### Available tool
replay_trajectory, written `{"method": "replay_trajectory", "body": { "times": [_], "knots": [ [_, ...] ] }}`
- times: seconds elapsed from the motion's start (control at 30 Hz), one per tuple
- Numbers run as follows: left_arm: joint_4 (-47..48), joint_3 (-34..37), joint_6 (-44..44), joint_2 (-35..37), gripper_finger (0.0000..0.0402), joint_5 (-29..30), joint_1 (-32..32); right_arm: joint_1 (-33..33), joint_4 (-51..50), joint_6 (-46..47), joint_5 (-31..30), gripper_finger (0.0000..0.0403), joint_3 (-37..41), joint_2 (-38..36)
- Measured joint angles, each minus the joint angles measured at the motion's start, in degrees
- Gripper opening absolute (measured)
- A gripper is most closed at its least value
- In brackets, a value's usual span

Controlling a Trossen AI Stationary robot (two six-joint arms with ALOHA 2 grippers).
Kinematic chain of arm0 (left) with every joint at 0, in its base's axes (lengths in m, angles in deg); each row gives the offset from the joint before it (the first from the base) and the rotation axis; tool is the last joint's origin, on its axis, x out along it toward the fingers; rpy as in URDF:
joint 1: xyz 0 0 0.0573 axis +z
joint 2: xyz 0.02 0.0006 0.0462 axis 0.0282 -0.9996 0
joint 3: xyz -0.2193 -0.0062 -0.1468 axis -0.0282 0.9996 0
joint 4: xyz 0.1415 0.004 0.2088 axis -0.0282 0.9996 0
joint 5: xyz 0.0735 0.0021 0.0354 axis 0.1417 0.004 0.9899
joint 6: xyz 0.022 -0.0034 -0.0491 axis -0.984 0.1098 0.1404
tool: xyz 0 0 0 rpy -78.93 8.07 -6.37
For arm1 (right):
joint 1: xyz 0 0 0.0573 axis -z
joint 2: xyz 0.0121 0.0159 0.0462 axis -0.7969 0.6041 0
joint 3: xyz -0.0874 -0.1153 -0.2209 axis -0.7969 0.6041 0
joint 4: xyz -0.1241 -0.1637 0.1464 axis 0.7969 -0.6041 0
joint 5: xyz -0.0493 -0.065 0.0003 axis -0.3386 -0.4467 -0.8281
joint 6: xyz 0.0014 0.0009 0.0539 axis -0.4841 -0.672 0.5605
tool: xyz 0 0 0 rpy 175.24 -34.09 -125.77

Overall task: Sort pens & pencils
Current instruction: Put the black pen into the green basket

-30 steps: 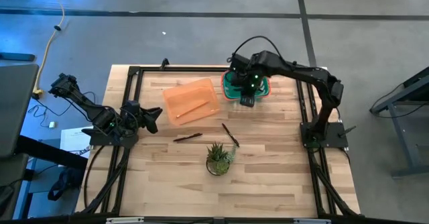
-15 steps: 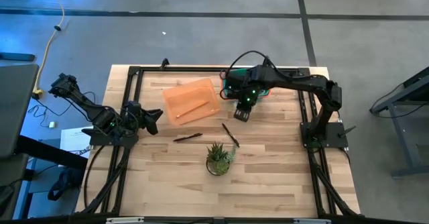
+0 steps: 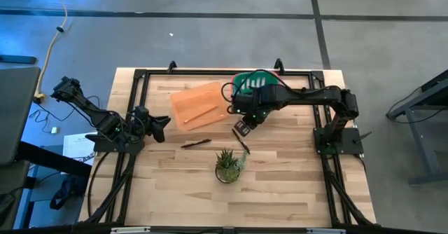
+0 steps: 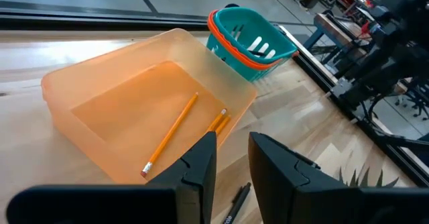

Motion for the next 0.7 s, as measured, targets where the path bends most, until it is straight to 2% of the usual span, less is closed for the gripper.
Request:
{"method": "replay_trajectory", "body": {
  "times": [0.33, 0.53, 0.7],
  "knots": [
    [0.0, 0.0, 0.0, 0.0, 0.0076, -1.1, 0.0, -4.4, 0.7, 18.9, -3.8, 0.0076, 0.6, -0.1],
    [0.0, 0.0, 0.0, 0.0, 0.0076, -1.3, 0.0, -5.9, 6.4, 25.7, -0.7, 0.0076, 7.7, -0.1],
    [0.7, 0.0, 0.0, 0.0, 0.0076, -1.3, 0.0, -6.5, 13.8, 29.1, -0.5, 0.0076, 13.6, 0.0]
  ]
}}
